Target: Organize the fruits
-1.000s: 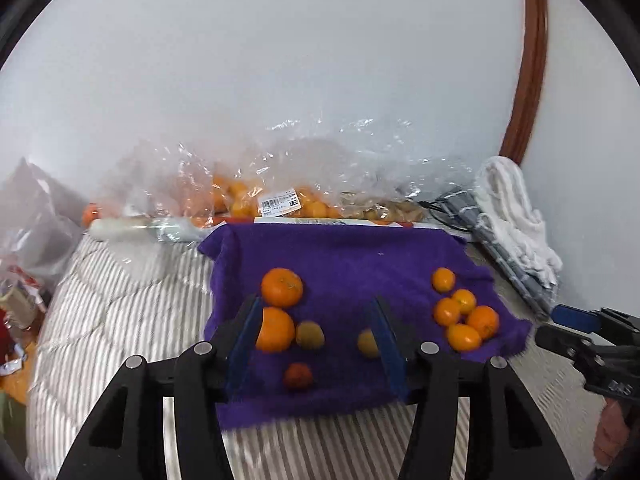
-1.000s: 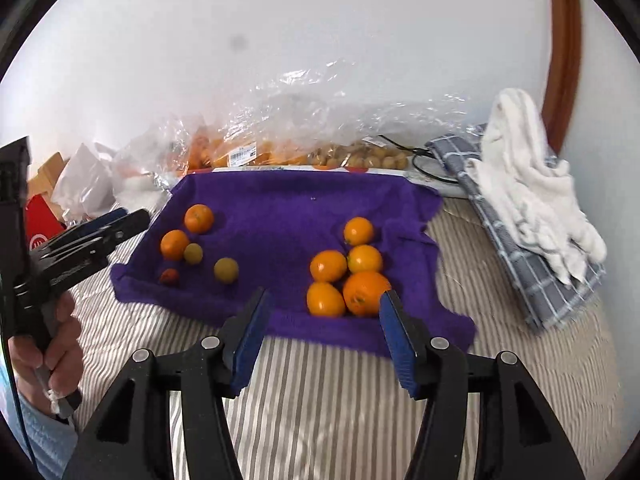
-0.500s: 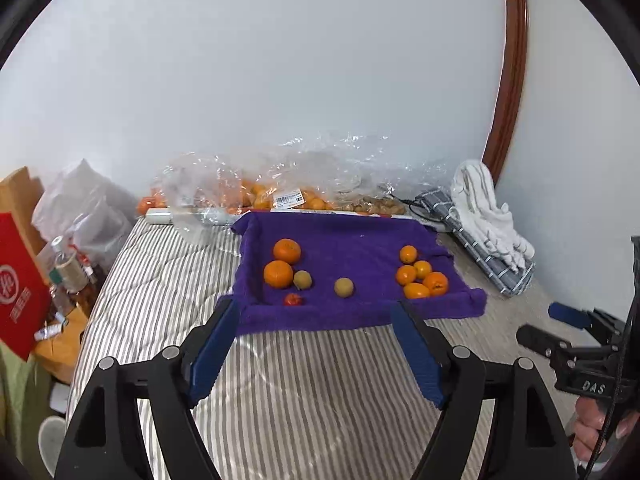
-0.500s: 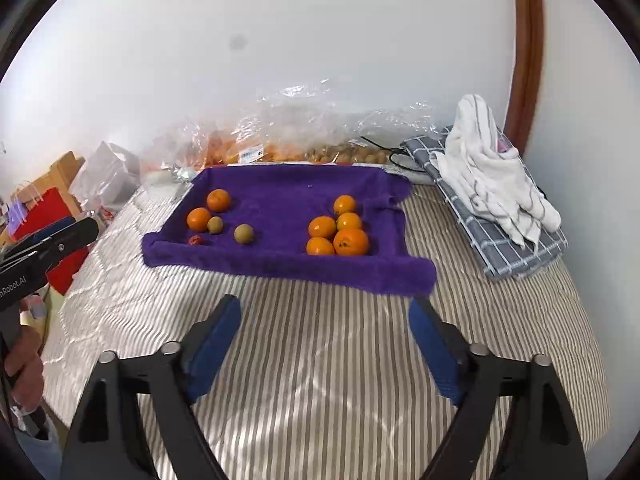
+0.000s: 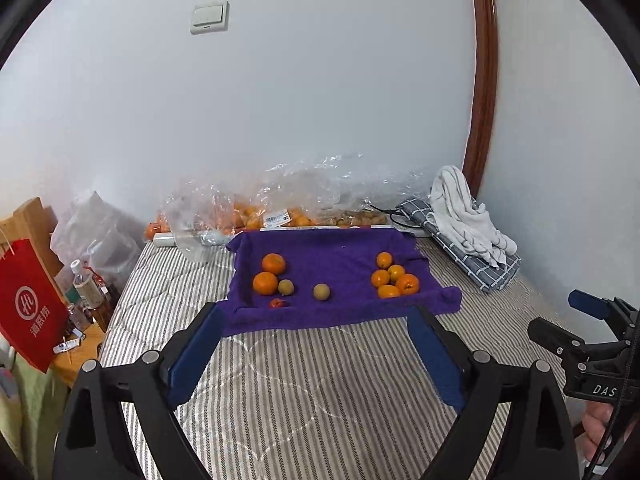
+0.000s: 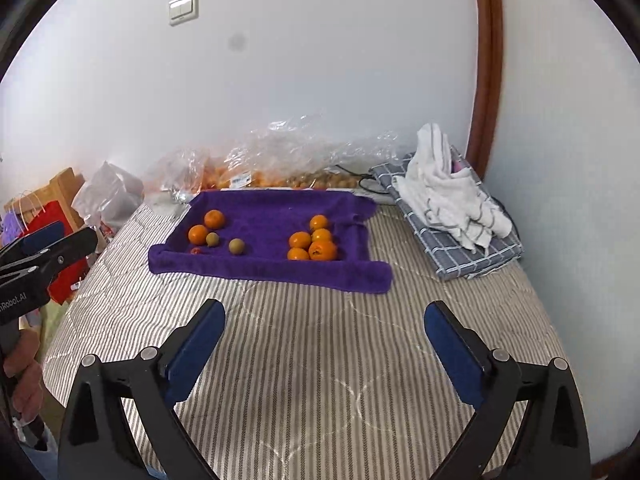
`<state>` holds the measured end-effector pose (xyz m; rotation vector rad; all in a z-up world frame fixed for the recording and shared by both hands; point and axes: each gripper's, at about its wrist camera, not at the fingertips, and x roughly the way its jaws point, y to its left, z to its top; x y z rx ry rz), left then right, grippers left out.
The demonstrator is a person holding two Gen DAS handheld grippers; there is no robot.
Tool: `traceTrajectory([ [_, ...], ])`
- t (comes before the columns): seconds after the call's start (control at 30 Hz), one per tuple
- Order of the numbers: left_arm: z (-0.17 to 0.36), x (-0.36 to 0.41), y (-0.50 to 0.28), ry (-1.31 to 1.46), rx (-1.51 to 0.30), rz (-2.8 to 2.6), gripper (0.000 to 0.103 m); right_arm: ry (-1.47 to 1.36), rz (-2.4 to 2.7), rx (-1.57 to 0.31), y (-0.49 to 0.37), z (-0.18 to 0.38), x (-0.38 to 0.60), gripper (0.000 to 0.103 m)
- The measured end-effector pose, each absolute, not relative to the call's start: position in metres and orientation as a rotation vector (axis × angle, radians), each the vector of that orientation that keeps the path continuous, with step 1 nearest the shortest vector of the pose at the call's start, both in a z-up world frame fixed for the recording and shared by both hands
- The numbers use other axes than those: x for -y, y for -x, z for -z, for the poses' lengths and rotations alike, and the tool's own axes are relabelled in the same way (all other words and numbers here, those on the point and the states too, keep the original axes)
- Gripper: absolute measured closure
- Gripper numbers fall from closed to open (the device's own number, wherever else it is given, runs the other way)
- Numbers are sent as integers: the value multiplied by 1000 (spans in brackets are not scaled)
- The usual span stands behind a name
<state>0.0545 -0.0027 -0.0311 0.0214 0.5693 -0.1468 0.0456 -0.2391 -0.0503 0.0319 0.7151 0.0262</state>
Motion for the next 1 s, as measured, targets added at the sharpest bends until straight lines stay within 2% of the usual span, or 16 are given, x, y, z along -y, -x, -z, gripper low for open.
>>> traceTrajectory([
  [1.0, 25, -5, -51, -13, -570, 118, 10, -17, -14, -687, -37, 42, 241, 4],
])
